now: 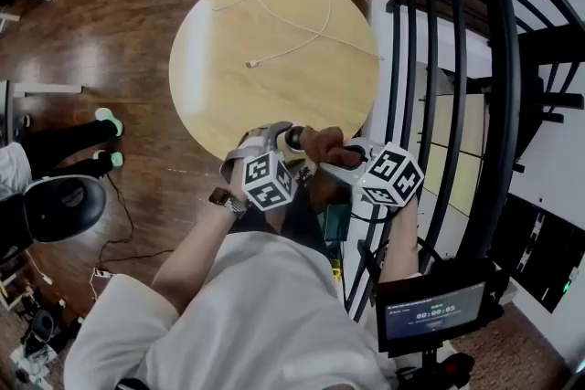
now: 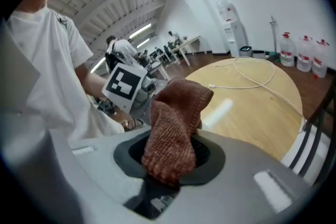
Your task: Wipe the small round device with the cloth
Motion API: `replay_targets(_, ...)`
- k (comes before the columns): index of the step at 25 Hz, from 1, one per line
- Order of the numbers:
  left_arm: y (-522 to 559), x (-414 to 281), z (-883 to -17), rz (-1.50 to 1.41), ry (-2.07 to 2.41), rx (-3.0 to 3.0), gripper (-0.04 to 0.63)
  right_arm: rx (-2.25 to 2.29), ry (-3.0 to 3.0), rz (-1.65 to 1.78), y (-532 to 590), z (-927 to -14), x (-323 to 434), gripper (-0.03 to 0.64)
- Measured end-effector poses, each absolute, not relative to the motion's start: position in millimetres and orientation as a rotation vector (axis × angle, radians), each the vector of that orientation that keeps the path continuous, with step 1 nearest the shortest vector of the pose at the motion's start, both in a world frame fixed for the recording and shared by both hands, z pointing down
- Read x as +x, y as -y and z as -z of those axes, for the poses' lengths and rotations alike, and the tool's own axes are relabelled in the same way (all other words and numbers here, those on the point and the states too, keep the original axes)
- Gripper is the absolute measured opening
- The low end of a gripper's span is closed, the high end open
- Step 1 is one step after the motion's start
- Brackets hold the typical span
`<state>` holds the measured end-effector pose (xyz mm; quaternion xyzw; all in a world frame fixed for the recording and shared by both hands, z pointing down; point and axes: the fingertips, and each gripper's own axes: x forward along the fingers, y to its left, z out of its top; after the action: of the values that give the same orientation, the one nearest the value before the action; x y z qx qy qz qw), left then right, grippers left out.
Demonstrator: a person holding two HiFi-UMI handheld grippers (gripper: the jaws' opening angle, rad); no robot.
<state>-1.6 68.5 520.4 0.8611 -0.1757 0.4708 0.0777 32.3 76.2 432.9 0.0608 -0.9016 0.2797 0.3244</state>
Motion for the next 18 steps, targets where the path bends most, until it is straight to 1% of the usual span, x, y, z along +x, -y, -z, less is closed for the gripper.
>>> replay_targets(4, -76.7, -5.3, -529.4, -1.480, 0.511, 2.572, 0.383, 0.106, 2.192, -0.482, -67.0, -458.9, 38.2, 0.100)
replay_targets(7, -78.3, -7.0, -530.6, -1.475, 0.538, 2.560, 0.355, 0.075, 2.102, -0.273, -62.1, -474.3, 32.4, 0.101)
replay_targets(10, -77.7, -8.0, -530.0, -1.480, 0.563, 2.565, 0.339, 0.042, 2.035, -0.101, -66.4, -489.3, 26.8, 0.101)
replay_targets(12, -78.9, -10.7, -527.6, -1.477, 0.573, 2.567, 0.325, 0.038, 2.019, -0.021, -69.8, -493.0, 21.3, 0.101)
replay_targets(18, -83.1, -16.4, -521.3, -1.457, 0.581, 2.570, 0.325, 0.070, 1.984, 0.080, -65.1, -502.9, 16.2, 0.100)
